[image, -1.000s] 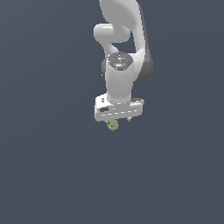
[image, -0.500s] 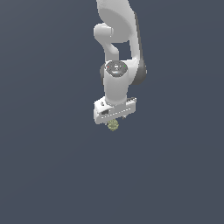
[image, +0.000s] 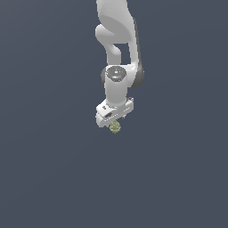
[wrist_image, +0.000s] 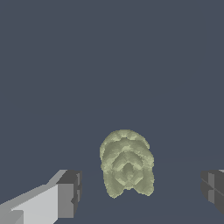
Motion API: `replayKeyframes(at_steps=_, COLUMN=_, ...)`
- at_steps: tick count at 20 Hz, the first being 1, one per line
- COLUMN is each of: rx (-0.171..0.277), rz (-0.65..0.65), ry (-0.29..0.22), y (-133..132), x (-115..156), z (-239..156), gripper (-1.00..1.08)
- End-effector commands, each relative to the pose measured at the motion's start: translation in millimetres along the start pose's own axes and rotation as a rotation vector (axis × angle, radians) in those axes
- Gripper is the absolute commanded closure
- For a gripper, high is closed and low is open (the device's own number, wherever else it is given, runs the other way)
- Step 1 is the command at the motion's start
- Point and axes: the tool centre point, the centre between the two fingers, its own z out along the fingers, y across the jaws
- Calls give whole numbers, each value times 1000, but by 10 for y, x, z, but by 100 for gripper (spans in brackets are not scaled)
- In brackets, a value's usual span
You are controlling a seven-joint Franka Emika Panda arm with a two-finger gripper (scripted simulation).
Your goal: Pick up the object and move it to a goal position.
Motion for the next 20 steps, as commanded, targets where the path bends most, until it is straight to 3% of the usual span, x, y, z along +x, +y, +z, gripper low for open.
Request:
replayKeyframes(at_steps=1, rx=0, rz=-33, ry=-1, y=-17, x=-42, z=41, gripper=-92)
replayKeyframes(at_steps=12, rx=0, rz=-63, ry=-3, y=-33, x=-87, z=113, gripper=-92)
replayKeyframes(at_steps=20, rx=0, rz=-66, ry=-2, y=-42, x=-99, z=447, gripper=-92)
